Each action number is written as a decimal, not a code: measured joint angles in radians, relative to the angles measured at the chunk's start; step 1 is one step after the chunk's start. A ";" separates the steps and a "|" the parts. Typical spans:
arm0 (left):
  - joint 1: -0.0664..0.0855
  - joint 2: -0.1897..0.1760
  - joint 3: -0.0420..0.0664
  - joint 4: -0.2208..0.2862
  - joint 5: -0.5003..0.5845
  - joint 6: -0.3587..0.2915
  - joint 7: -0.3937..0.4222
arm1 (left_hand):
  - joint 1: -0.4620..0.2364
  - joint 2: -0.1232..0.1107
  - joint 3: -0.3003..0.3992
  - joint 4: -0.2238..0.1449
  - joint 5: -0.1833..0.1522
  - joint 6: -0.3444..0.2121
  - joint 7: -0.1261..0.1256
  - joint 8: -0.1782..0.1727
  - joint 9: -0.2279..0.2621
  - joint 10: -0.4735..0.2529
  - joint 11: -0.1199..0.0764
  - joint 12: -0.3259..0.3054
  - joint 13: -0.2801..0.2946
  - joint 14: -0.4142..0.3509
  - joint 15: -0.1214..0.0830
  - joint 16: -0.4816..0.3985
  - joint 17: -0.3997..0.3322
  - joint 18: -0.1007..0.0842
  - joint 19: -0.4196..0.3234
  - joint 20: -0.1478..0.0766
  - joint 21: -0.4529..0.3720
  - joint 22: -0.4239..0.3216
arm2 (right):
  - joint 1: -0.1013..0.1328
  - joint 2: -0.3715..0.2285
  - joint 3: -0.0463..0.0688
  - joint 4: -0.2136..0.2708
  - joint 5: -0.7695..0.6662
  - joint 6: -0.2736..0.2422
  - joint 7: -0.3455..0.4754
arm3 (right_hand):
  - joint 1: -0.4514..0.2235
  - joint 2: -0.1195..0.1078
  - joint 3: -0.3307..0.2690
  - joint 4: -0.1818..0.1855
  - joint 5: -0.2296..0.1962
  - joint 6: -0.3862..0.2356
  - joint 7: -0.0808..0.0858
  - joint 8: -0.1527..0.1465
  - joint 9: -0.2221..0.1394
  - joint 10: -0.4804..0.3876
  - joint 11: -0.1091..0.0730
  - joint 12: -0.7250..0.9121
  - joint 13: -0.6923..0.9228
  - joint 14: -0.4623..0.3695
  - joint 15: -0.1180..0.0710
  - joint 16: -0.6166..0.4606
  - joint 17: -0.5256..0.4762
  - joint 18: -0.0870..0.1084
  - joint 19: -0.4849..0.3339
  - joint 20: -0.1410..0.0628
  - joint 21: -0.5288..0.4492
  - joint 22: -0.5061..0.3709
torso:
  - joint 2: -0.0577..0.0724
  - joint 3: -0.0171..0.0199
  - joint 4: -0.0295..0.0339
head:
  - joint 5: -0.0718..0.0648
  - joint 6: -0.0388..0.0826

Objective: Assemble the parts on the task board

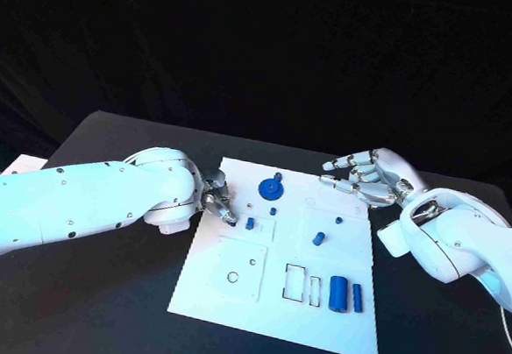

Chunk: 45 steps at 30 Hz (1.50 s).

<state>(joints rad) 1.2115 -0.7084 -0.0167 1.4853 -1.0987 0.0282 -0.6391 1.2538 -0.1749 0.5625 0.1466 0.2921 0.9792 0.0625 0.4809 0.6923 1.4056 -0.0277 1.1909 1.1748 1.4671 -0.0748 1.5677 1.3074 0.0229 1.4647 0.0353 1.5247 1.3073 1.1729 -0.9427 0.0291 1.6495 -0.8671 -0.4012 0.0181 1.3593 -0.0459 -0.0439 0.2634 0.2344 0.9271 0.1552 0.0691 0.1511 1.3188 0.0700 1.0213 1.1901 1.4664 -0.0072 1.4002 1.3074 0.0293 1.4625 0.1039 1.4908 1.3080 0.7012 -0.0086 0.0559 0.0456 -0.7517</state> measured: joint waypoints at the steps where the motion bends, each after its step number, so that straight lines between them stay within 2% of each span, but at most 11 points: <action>1: 0.000 0.000 0.000 0.000 -0.001 0.001 0.000 | 0.000 0.000 0.000 0.000 0.000 0.000 0.000 0.000 0.000 -0.001 0.001 0.000 0.000 0.000 0.000 0.000 0.000 0.000 0.000 0.000 0.000 0.000 | 0.000 0.000 0.000 0.000 0.000 0.000 0.000 | 0.000 0.000 0.000 0.000 0.000 0.000 0.000 0.000 0.000 0.000 0.000 0.000 0.000 0.000 0.000 0.000 0.000 0.000 0.000 0.000 0.000 0.000 | 0.000 0.0000 0.0000 | 0.000 0.000; 3: 0.000 0.001 0.000 0.000 -0.002 0.002 0.000 | 0.000 0.000 0.000 0.000 0.001 0.000 0.000 0.000 0.000 -0.001 0.001 0.000 -0.001 0.000 0.000 0.000 0.000 0.000 0.000 0.000 0.000 0.000 | 0.000 0.000 0.000 0.000 0.000 0.000 0.000 | 0.000 0.000 0.000 0.000 0.000 0.000 0.000 0.000 0.000 0.000 0.000 0.000 0.000 0.000 0.000 0.000 0.000 0.000 0.000 0.000 0.000 0.000 | 0.000 0.0003 0.0002 | -0.001 -0.001; 8: -0.001 0.002 0.000 -0.002 -0.003 0.003 -0.001 | -0.013 -0.002 0.004 0.004 0.043 0.000 0.000 0.011 0.007 0.004 -0.004 -0.005 -0.006 0.000 0.000 0.000 0.000 0.000 0.000 0.000 0.000 0.000 | 0.000 0.000 0.000 0.001 0.000 0.001 0.000 | 0.000 0.000 0.000 0.000 0.000 0.000 0.000 0.000 0.000 0.000 0.000 0.000 0.000 0.000 0.000 0.000 0.000 0.000 0.000 0.000 0.000 0.000 | 0.000 0.0003 0.0004 | -0.003 -0.001; 14: -0.001 0.009 0.000 -0.011 -0.003 0.004 -0.003 | -0.038 -0.005 0.012 -0.004 0.049 0.000 0.000 0.018 0.013 0.005 -0.005 -0.006 -0.010 -0.004 -0.004 0.000 0.000 0.000 0.004 -0.004 0.000 0.001 | 0.000 0.000 0.000 0.002 0.000 0.001 0.000 | 0.000 0.000 0.000 0.000 0.000 0.000 0.000 0.000 0.000 0.000 0.000 0.000 0.000 0.000 0.000 0.000 0.000 0.000 0.000 0.000 0.000 0.000 | 0.000 0.0010 0.0004 | -0.003 0.000; 22: 0.000 0.018 0.001 -0.024 -0.002 0.014 -0.010 | -0.101 -0.008 0.055 -0.047 0.049 0.013 -0.009 0.018 0.018 0.019 -0.015 0.010 0.014 -0.003 -0.011 0.000 0.000 0.000 0.000 -0.007 0.000 0.001 | 0.000 0.000 0.000 0.003 0.000 0.002 0.000 | 0.000 0.000 -0.003 0.003 0.000 0.000 0.000 0.000 0.001 0.000 0.000 0.000 -0.001 0.000 0.000 0.000 0.000 0.000 -0.004 -0.004 0.000 0.000 | -0.001 0.0012 -0.0005 | -0.005 -0.002; 26: 0.001 0.023 0.002 -0.029 -0.002 0.021 -0.014 | -0.116 -0.008 0.060 -0.052 0.049 0.015 -0.011 0.020 0.019 0.019 -0.015 0.011 0.017 0.000 -0.015 0.000 0.000 0.000 0.004 -0.011 0.004 0.001 | 0.000 -0.001 0.000 0.005 0.000 0.002 -0.001 | 0.000 0.000 -0.003 0.003 0.000 0.000 0.000 0.000 0.001 0.000 0.000 0.000 -0.001 0.000 0.000 0.000 0.001 0.000 -0.004 -0.004 -0.004 0.000 | -0.001 0.0012 -0.0001 | -0.006 -0.002; 30: 0.001 0.029 0.002 -0.036 -0.002 0.029 -0.018 | -0.128 -0.010 0.050 -0.042 0.050 0.026 -0.022 0.020 0.017 0.021 -0.017 0.015 0.020 0.000 -0.015 0.000 0.000 0.000 0.004 -0.011 0.004 0.001 | 0.000 -0.001 0.000 0.005 0.000 0.002 -0.001 | 0.000 0.000 -0.003 0.003 0.000 0.000 0.000 0.000 0.001 0.000 0.000 0.000 -0.001 0.000 0.000 0.000 0.001 0.000 -0.004 -0.004 -0.004 0.000 | -0.002 0.0010 0.0011 | -0.007 -0.003; 36: 0.003 0.038 0.003 -0.044 -0.002 0.038 -0.024 | -0.139 -0.011 0.034 -0.034 0.050 0.027 -0.024 0.023 0.015 0.022 -0.019 0.021 0.025 0.000 -0.015 0.000 0.000 0.000 0.000 -0.014 0.004 0.001 | 0.000 0.000 0.000 0.005 0.000 0.003 -0.001 | 0.000 0.000 -0.003 0.003 0.003 0.000 0.000 0.000 0.001 0.000 0.000 0.000 -0.001 0.000 0.000 0.000 0.001 0.000 -0.004 -0.004 -0.004 0.000 | -0.002 0.0010 0.0007 | -0.007 -0.002; 38: 0.003 0.041 0.003 -0.047 -0.002 0.040 -0.027 | -0.148 -0.008 0.020 -0.029 0.051 0.042 -0.038 0.024 0.010 0.024 -0.021 0.021 0.026 0.000 -0.015 0.000 0.000 0.000 0.000 -0.014 0.004 0.001 | 0.000 0.000 0.000 0.005 0.001 0.003 -0.001 | 0.004 0.004 -0.006 0.000 0.006 0.003 -0.003 0.000 0.001 0.000 0.000 0.000 -0.001 0.000 0.000 0.000 0.001 0.000 -0.004 -0.004 -0.004 0.000 | -0.001 0.0010 0.0006 | -0.008 -0.002; 45: 0.004 0.048 0.002 -0.053 -0.003 0.045 -0.036 | -0.164 -0.001 0.005 -0.014 0.052 0.059 -0.045 0.022 0.013 0.024 -0.021 0.026 0.031 -0.003 -0.018 0.000 0.000 0.000 0.000 -0.014 0.009 0.001 | 0.000 0.000 0.000 0.006 0.001 0.003 -0.001 | 0.004 0.004 -0.006 0.000 0.006 0.003 -0.003 0.000 0.002 0.000 0.000 0.000 -0.001 0.000 0.000 0.000 0.001 0.000 -0.004 -0.004 -0.004 -0.001 | -0.001 0.0006 0.0002 | -0.009 -0.002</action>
<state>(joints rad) 1.2151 -0.6603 -0.0143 1.4327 -1.1019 0.0734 -0.6749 1.0901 -0.1754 0.5676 0.1326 0.3436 1.0387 0.0180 0.5032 0.7053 1.4296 -0.0484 1.2170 1.2063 1.4639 -0.0932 1.5677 1.3076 0.0228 1.4649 0.0210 1.5335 1.3079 1.1729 -0.9427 0.0291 1.6552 -0.8666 -0.3983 0.0172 1.3633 -0.0419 -0.0494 0.2635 0.2401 0.9305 0.1518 0.0691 0.1531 1.3188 0.0700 1.0213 1.1894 1.4665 -0.0072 1.4002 1.3079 0.0294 1.4588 0.1003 1.4871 1.3075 0.7004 -0.0081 0.0561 0.0367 -0.7537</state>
